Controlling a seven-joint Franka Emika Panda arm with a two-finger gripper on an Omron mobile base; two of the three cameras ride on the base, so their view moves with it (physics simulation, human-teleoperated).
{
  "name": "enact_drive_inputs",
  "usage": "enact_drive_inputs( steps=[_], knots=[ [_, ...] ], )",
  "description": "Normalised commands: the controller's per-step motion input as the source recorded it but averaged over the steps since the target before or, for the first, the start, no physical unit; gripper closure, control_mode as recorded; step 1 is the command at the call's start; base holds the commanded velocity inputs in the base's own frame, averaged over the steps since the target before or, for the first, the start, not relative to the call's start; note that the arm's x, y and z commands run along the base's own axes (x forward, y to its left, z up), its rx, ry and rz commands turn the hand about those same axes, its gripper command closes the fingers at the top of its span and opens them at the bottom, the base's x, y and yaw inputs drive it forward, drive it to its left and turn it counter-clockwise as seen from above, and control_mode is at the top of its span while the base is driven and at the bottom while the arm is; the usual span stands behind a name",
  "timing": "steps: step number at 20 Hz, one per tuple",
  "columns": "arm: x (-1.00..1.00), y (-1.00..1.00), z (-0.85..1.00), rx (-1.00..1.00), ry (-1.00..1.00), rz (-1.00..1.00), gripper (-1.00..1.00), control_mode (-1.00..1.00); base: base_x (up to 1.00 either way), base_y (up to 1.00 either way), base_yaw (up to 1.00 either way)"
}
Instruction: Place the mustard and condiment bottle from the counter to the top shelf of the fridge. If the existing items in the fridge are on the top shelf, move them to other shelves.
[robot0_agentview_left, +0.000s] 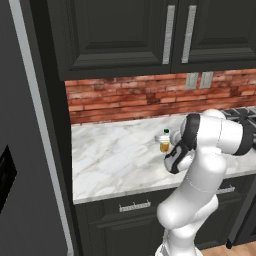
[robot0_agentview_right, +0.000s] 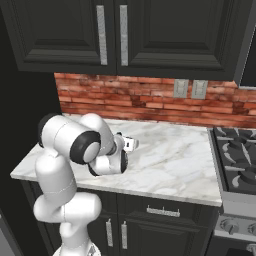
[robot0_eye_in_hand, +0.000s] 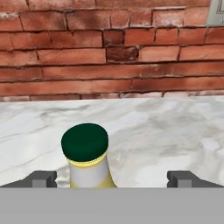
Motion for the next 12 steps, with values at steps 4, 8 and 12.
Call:
enact_drive_inputs(
  steps=[4, 8, 12],
  knots=[
    [0.00, 0.10, 0.00, 0.00, -0.01, 0.00, -1.00, -1.00, 0.00, 0.00, 0.00],
    [0.00, 0.12, 0.00, 0.00, 0.00, 0.00, -1.00, -1.00, 0.00, 0.00, 0.00],
    [0.00, 0.11, 0.00, 0.00, 0.00, 0.00, -1.00, -1.00, 0.00, 0.00, 0.00]
  ],
)
